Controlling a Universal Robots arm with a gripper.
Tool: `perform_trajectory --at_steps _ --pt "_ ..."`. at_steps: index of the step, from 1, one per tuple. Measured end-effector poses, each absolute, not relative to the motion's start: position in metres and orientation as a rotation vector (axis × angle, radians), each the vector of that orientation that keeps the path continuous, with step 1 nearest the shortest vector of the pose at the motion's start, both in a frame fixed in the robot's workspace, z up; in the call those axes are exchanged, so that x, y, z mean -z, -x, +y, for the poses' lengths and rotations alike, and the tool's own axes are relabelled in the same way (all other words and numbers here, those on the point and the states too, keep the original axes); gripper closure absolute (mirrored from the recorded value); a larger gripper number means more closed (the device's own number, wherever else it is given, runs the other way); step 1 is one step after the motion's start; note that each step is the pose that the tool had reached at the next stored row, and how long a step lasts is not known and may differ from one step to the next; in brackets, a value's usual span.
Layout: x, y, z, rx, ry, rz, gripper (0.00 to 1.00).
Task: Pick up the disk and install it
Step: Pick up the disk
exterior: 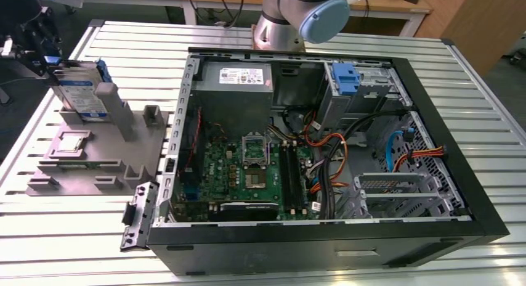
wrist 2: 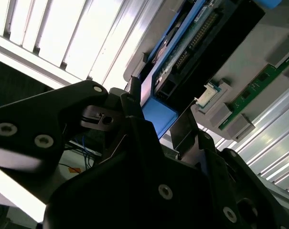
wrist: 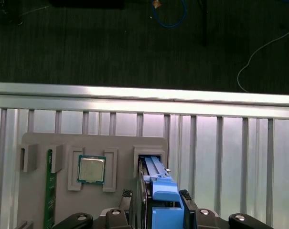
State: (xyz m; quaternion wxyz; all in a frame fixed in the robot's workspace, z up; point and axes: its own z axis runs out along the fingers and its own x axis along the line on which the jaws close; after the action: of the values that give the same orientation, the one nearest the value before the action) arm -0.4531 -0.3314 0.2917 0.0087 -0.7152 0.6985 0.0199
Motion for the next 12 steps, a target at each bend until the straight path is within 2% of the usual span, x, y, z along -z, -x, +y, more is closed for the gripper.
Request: perform_trajectory --at_steps 10,11,12 --pt "-0.2905 0.4531 -0.3313 -0.062 2.235 2.182 0.51" --pt "-0.2904 0.4531 -0.3313 -0.062 2.235 2.183 0.58" --pt "-0.2903 0.4531 -0.3313 -0.062 2.234 2.182 0.58"
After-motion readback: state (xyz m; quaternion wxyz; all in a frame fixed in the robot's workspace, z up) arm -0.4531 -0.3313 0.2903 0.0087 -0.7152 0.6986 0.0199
